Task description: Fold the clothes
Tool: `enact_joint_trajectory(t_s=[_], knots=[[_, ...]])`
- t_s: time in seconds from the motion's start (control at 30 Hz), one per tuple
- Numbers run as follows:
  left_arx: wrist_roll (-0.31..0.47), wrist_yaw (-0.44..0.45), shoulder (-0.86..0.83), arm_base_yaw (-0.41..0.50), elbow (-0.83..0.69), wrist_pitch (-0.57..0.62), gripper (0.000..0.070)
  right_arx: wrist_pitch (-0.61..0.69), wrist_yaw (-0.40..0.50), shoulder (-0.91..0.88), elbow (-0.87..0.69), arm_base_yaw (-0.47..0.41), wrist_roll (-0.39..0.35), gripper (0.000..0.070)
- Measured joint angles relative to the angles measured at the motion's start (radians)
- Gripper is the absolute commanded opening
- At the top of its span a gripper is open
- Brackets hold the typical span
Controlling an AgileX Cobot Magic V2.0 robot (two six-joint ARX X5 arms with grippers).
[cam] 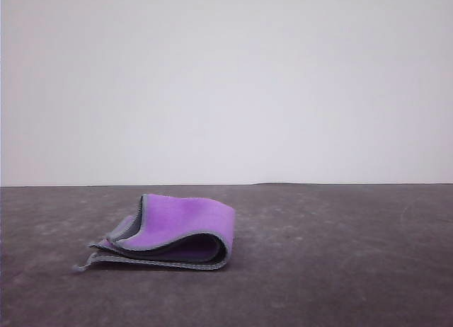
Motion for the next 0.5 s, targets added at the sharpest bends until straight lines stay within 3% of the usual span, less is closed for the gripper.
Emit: enact_joint_trajectory(t_s=[0.5], knots=[[0.0, 0.0, 0.0, 0.0, 0.0, 0.0, 0.0016, 0.0, 0.0, 0.0, 0.0, 0.0, 0.0, 0.001]])
